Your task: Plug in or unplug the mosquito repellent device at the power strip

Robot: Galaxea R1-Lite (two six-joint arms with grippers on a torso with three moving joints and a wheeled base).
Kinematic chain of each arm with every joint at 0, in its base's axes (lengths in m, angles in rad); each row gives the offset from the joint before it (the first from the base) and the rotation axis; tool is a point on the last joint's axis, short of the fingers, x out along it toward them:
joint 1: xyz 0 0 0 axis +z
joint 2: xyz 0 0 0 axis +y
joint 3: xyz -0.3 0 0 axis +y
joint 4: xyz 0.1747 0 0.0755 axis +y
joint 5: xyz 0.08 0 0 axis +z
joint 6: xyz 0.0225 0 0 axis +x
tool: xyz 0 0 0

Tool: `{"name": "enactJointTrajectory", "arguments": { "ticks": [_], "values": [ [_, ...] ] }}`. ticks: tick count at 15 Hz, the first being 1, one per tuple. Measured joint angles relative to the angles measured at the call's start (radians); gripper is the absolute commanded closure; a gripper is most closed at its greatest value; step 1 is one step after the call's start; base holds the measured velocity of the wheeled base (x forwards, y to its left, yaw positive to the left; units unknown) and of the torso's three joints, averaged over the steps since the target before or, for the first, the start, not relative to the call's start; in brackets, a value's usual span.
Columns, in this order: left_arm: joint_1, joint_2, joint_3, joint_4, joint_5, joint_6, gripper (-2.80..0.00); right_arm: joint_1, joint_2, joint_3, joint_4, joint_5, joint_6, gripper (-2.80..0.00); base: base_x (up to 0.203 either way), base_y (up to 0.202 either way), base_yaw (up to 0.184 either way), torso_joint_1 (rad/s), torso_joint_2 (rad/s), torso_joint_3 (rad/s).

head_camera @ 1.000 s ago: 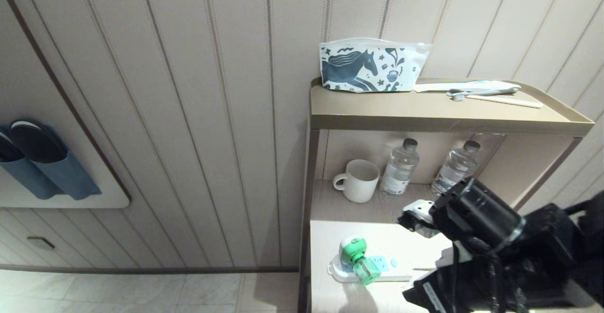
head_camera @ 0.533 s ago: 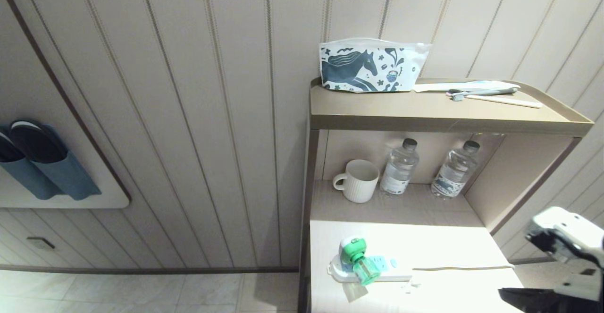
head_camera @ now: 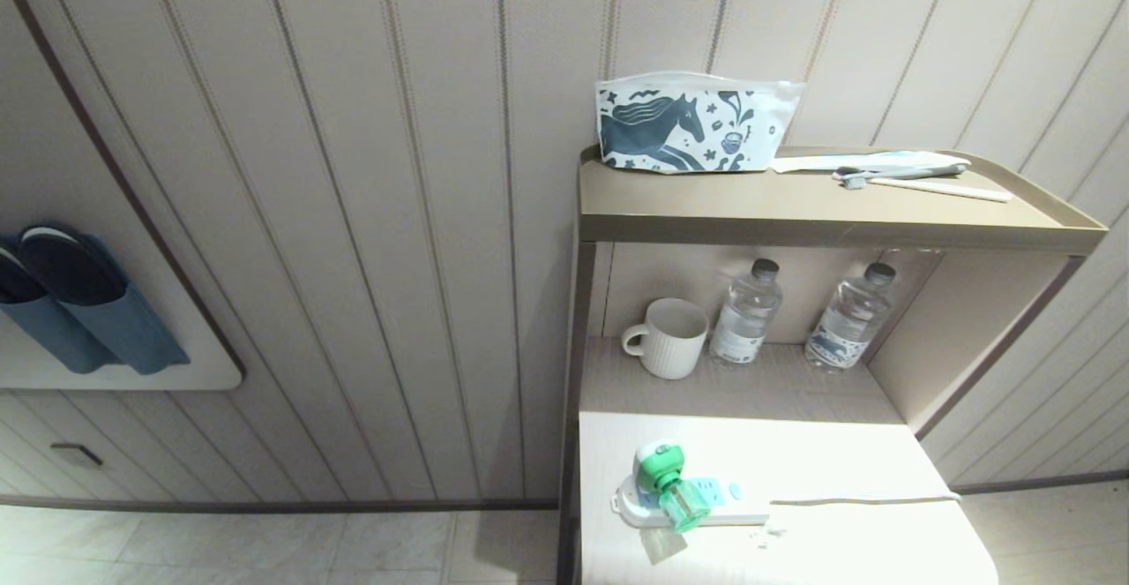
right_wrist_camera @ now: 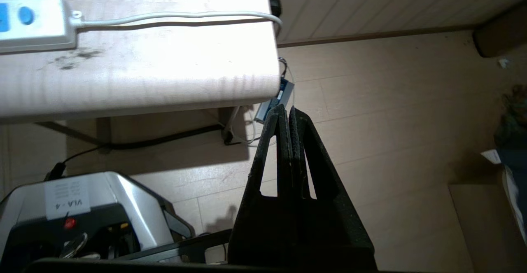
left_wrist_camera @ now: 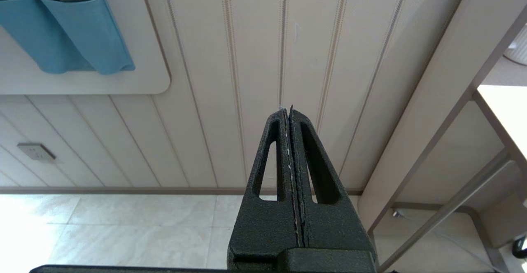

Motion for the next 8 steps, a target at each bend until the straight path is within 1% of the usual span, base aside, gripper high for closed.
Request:
{"name": "enactJointTrajectory", "arguments": {
  "ticks": [3,5,6,8],
  "values": [
    [0.000,0.000,0.000,0.000,0.000,0.000,0.00,-0.157,-0.138,0.070,-0.003,-0.002,-0.050,0.00,0.000,0.000,0.000,0.000,0.00,0.000],
    [0.000,0.000,0.000,0.000,0.000,0.000,0.00,-0.261,-0.220,0.128,-0.038,0.007,-0.102,0.00,0.000,0.000,0.000,0.000,0.00,0.000],
    [0.000,0.000,0.000,0.000,0.000,0.000,0.00,-0.295,-0.267,0.169,-0.080,0.013,-0.142,0.00,0.000,0.000,0.000,0.000,0.00,0.000],
    [0.000,0.000,0.000,0.000,0.000,0.000,0.00,-0.331,-0.370,0.234,-0.192,0.031,-0.227,0.00,0.000,0.000,0.000,0.000,0.00,0.000]
  ]
}}
